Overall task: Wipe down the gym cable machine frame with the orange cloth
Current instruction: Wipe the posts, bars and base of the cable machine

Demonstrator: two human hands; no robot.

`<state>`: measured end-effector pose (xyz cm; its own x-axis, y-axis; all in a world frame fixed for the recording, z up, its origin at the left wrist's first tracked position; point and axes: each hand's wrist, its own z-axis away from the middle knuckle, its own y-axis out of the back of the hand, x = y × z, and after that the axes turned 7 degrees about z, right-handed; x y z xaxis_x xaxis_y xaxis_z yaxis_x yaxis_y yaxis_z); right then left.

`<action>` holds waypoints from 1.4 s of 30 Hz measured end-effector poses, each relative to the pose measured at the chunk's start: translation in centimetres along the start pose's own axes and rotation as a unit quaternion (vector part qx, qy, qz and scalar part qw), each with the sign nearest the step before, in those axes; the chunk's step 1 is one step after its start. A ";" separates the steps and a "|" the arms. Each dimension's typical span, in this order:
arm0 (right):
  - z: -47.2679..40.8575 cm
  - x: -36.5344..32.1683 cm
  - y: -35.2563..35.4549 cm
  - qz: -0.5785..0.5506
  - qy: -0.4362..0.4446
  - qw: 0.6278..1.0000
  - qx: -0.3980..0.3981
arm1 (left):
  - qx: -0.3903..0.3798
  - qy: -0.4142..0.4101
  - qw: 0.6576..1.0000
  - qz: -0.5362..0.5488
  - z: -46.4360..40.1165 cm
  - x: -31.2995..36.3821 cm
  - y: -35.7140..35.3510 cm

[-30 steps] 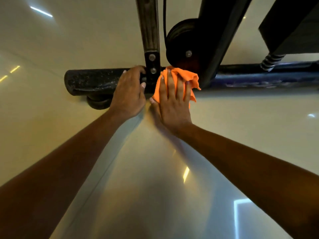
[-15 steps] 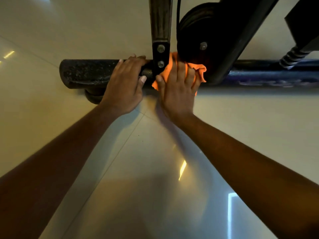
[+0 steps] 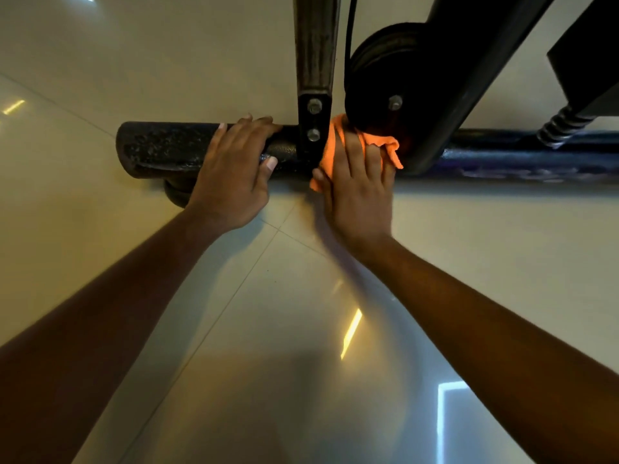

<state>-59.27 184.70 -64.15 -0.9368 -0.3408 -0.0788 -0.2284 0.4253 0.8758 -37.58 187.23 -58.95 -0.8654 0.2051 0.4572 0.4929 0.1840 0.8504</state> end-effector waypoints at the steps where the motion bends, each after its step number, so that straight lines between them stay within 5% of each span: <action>1: 0.5 1.4 0.4 -0.006 0.044 0.999 -0.020 | 0.002 0.000 1.000 0.000 0.1 0.1 0.0; 7: 2.1 1.7 4.0 -0.116 0.042 0.986 -0.112 | 0.027 0.016 0.999 0.022 1.1 0.2 0.3; 15: 3.2 -5.2 6.3 -0.223 0.082 0.962 -0.135 | 0.115 0.091 0.989 0.026 4.6 -3.3 3.6; 26: -2.8 -8.0 2.1 0.020 0.220 0.971 -0.087 | 0.133 0.206 0.968 0.053 6.2 -7.3 6.2; 36: -8.1 -16.1 0.4 0.068 0.235 0.959 -0.144 | 0.235 0.328 0.866 0.295 5.1 -8.6 5.8; 42: -6.7 -10.3 0.4 0.054 0.247 0.961 -0.109 | 0.235 0.381 0.785 0.429 4.9 -9.6 7.5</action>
<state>-47.95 182.81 -59.78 -0.6996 -0.6840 0.2067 -0.0252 0.3127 0.9495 -25.13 191.37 -58.24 0.0889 -0.1539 0.9841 0.7475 0.6633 0.0363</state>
